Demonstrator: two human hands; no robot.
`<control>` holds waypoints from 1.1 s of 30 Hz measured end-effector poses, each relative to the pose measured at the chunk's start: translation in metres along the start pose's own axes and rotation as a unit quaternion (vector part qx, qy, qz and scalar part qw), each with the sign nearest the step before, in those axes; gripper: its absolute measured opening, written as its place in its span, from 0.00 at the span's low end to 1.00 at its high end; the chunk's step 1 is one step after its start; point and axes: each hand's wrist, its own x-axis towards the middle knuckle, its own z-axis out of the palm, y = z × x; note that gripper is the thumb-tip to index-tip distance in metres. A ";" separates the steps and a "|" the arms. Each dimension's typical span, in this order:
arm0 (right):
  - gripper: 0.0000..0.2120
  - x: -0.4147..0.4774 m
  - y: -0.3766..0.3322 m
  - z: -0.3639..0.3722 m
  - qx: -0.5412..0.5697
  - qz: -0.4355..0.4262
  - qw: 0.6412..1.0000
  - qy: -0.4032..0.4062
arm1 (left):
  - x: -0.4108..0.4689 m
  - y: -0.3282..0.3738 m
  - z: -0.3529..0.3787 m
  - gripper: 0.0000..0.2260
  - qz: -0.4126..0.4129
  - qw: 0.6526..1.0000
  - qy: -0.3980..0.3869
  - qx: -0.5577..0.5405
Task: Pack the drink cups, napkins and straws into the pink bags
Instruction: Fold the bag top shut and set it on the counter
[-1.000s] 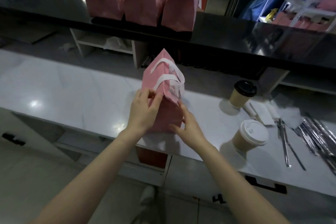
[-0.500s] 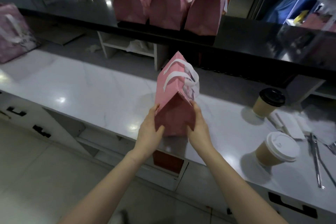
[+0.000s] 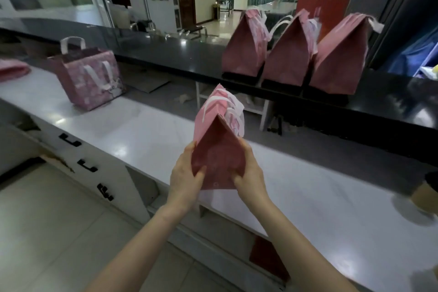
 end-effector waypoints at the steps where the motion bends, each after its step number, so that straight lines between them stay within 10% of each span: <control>1: 0.44 0.008 -0.010 0.015 0.003 -0.006 1.000 0.000 | 0.011 -0.009 -0.014 0.30 0.005 1.000 0.004 0.001; 14: 0.46 0.135 -0.116 0.140 0.025 -0.073 0.996 0.045 | 0.178 -0.076 -0.125 0.34 0.113 0.993 0.041 -0.017; 33: 0.42 0.406 -0.085 0.138 -0.001 -0.105 0.979 0.172 | 0.454 -0.084 -0.020 0.37 0.154 0.986 0.008 -0.064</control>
